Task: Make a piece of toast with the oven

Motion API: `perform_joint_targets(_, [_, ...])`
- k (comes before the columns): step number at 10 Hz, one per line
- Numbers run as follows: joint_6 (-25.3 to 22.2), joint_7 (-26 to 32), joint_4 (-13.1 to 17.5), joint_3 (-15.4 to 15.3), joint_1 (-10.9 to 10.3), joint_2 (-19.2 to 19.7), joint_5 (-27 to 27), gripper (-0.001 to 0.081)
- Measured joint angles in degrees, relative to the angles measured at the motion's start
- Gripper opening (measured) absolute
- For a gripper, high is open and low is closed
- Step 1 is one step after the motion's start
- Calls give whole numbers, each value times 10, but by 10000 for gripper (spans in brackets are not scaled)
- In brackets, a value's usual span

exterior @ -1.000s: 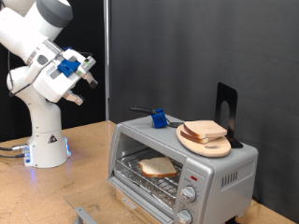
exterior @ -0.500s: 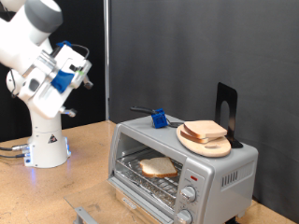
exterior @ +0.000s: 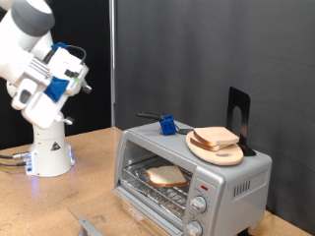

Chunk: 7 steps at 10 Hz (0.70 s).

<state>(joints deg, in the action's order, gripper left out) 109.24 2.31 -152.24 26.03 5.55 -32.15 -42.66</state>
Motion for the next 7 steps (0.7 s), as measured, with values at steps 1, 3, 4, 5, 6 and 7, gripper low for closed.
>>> perform_joint_targets(1, [1,-3,1,13,11,2,0,801])
perform_joint_targets(3, [-7,-2,11,43,20,10,5,801])
perform_joint_targets(4, [-14,-1,18,52,20,17,16,801])
perform_joint_targets(5, [-20,0,26,54,20,30,23,801])
perform_joint_targets(6, [-24,0,25,54,20,30,23,801])
perform_joint_targets(7, [-55,-3,27,58,20,31,25,801])
